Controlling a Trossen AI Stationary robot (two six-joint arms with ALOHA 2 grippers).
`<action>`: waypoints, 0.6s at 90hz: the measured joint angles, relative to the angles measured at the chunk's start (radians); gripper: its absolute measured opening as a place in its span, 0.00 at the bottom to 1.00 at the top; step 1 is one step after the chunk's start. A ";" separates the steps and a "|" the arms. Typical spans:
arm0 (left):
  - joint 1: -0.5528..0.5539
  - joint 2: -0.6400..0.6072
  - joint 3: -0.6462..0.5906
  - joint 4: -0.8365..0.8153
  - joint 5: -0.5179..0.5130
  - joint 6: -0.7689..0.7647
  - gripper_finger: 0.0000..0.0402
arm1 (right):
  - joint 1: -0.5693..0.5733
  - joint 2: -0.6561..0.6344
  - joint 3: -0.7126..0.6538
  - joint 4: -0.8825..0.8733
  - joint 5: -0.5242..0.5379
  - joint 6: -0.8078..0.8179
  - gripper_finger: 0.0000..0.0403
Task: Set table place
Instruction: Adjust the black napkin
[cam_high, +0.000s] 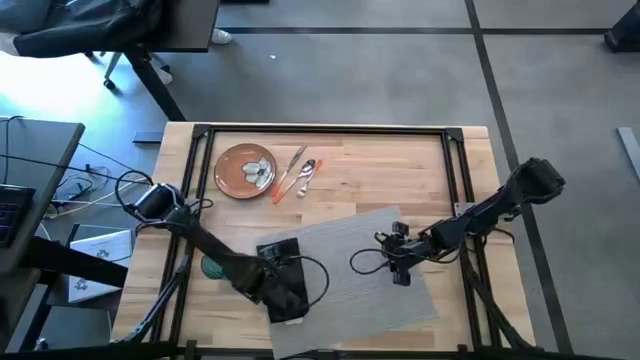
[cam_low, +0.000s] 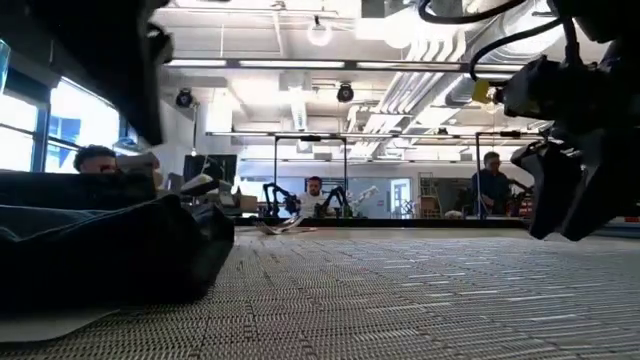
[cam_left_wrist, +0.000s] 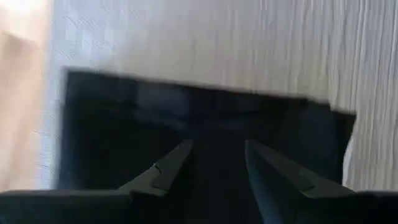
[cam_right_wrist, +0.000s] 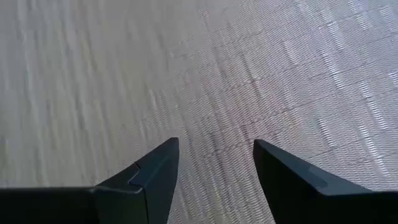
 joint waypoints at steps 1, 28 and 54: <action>-0.005 0.000 -0.006 0.008 0.010 -0.004 0.33 | 0.000 0.000 0.000 -0.001 -0.005 -0.001 0.48; -0.133 -0.001 -0.002 0.128 0.112 -0.171 0.33 | -0.004 0.000 0.000 -0.061 -0.037 -0.048 0.48; -0.168 0.005 -0.171 0.377 0.166 -0.297 0.33 | -0.061 -0.006 0.004 -0.143 -0.053 -0.045 0.48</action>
